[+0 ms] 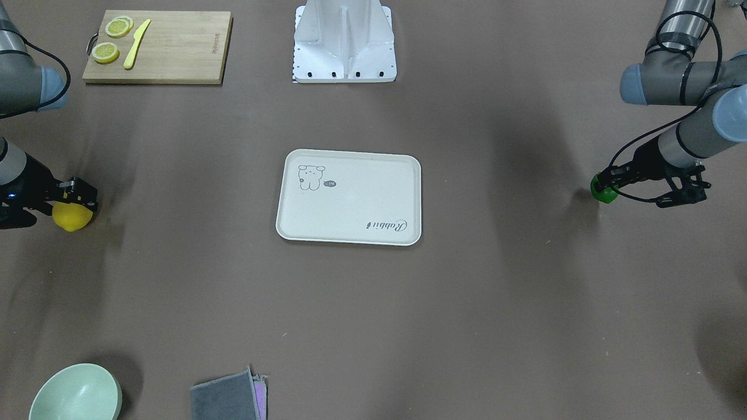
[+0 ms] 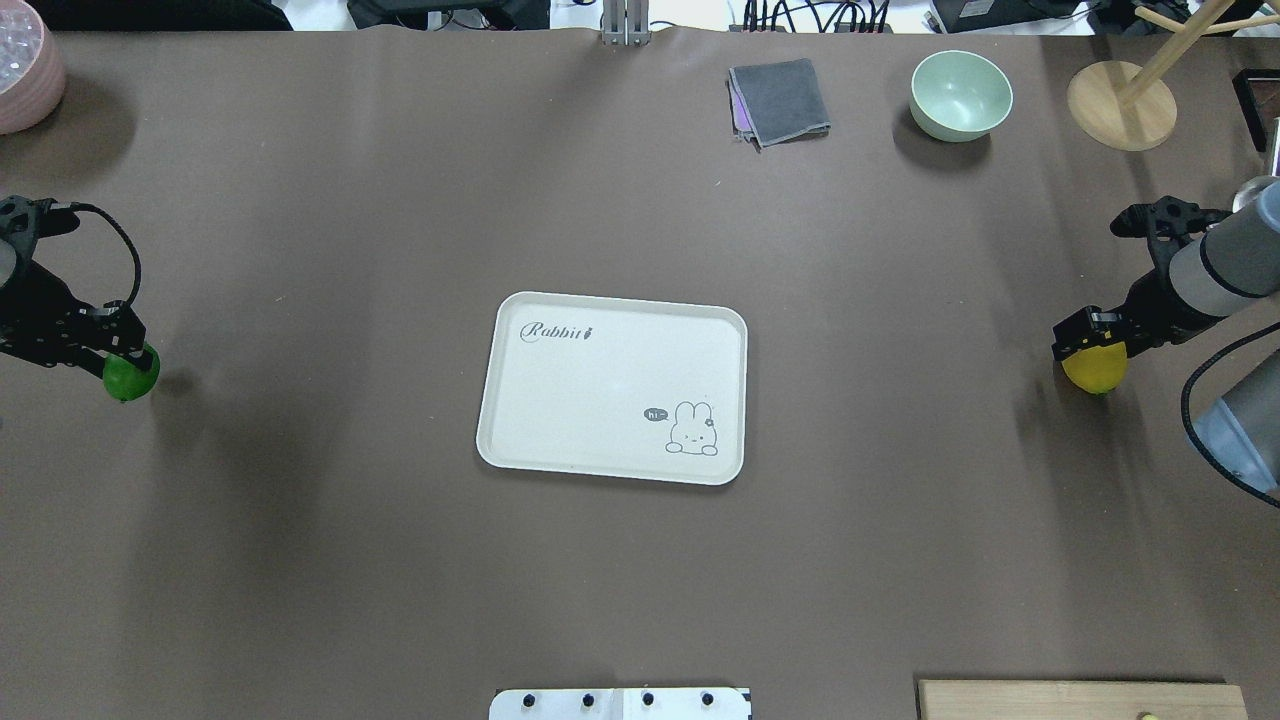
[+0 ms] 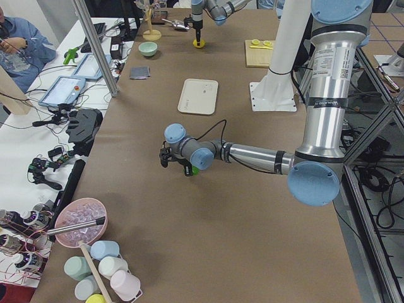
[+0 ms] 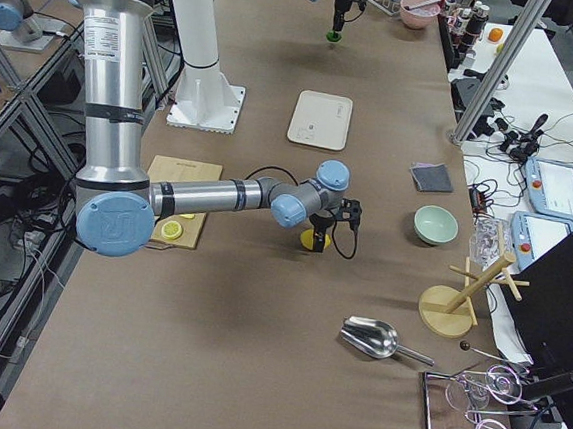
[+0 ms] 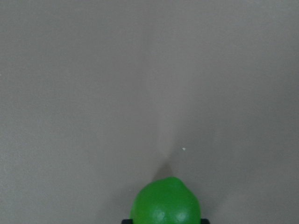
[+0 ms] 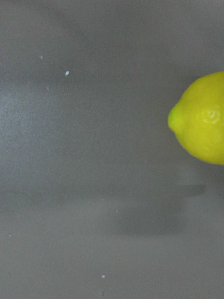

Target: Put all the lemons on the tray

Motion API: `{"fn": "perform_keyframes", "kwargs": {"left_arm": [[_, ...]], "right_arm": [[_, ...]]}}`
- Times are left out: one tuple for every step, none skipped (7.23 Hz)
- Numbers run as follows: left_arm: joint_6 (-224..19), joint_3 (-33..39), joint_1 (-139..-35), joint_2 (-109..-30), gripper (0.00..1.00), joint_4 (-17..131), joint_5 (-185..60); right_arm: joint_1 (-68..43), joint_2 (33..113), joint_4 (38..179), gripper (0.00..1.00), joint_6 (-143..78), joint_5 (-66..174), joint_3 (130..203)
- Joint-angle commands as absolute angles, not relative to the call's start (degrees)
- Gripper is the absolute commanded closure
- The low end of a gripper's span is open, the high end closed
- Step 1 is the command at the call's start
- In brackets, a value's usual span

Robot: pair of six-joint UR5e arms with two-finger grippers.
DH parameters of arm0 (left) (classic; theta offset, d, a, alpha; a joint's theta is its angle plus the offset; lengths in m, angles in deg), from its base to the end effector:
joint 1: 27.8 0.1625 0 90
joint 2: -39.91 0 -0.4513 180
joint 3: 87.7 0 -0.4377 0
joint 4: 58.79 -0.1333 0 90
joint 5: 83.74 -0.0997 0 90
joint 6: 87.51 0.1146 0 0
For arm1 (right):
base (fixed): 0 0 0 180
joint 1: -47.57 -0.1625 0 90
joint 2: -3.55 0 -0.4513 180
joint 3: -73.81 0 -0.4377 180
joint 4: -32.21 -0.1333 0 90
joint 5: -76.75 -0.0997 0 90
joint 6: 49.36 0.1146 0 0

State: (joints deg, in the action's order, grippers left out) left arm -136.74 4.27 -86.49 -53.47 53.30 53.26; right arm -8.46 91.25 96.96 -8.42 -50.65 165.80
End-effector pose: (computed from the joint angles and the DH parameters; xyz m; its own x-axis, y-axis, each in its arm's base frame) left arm 0.2627 -0.5271 0.5956 0.6154 -0.1548 -0.7729 0.0075 0.9816 -0.1906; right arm -0.2747 -0.5218 0.6107 0.6898 -0.0501 0.7222 0.0451 0.9986 0.0262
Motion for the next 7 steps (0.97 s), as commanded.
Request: {"fn": "perform_keyframes", "kwargs": {"left_arm": [[-135.16, 9.40, -86.60, -54.82, 1.00, 44.27, 56.18], [-134.19, 11.86, -86.69, -57.97, 1.00, 37.34, 56.18], [-132.96, 13.28, -86.95, -62.61, 1.00, 29.53, 56.18], [-132.16, 13.55, -87.12, -68.49, 1.00, 21.53, 56.10], [-132.33, 12.77, -86.43, -74.55, 1.00, 15.88, 55.57], [-133.29, 12.41, -83.55, -77.65, 1.00, 14.18, 54.61], [-136.69, 11.71, -81.61, -80.21, 1.00, 14.42, 54.08]], "right_arm": [[-8.59, 91.88, 97.51, 0.77, -9.02, -51.74, 166.09], [-9.28, 91.97, 98.03, 1.00, -8.93, -53.57, 166.96], [-12.95, 91.71, 101.95, 1.00, -8.93, -56.63, 170.71], [-14.90, 90.92, 107.73, 1.00, -9.02, -58.67, 174.58], [-15.09, 88.22, 109.44, 1.00, -8.50, -58.43, 175.40], [-13.53, 84.54, 109.98, 1.00, -7.97, -57.99, 174.45], [-10.81, 78.84, 111.03, 1.00, -4.31, -57.29, 172.79]]}}
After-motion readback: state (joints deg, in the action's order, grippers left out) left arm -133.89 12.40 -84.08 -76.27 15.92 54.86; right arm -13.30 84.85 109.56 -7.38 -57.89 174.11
